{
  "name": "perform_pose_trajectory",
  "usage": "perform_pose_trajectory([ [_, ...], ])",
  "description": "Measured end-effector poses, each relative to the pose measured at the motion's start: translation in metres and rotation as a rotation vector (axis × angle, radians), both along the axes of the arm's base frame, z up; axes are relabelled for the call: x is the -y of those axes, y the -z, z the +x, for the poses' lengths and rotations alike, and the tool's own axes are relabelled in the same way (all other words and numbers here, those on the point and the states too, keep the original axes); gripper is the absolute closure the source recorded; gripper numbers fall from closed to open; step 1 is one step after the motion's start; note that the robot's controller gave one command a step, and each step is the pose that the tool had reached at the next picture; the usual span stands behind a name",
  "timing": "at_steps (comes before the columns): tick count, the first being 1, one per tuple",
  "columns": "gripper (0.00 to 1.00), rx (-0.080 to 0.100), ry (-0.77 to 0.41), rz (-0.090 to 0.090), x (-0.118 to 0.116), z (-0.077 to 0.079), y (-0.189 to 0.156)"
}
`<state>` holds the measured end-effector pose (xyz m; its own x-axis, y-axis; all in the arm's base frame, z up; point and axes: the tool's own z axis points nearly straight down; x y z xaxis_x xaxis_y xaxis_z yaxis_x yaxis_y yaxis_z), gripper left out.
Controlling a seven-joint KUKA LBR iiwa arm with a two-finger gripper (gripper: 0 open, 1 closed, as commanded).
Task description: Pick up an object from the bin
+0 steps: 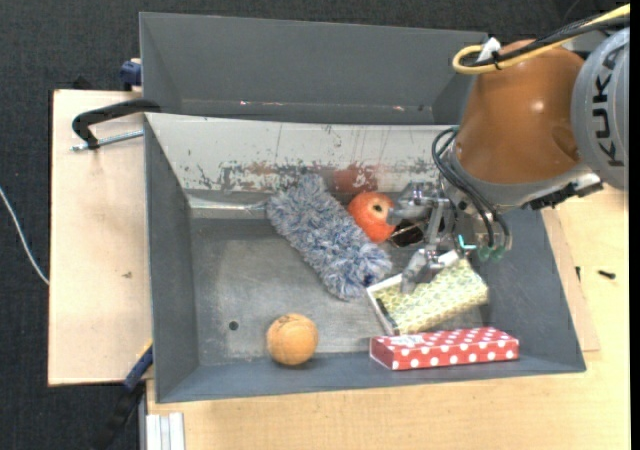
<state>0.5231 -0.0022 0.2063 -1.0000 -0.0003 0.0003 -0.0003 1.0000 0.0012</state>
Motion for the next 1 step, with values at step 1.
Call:
perform_pose_trajectory([
  [1, 0.0, 0.002, 0.0, 0.0, 0.0, 0.0008, -0.0007],
])
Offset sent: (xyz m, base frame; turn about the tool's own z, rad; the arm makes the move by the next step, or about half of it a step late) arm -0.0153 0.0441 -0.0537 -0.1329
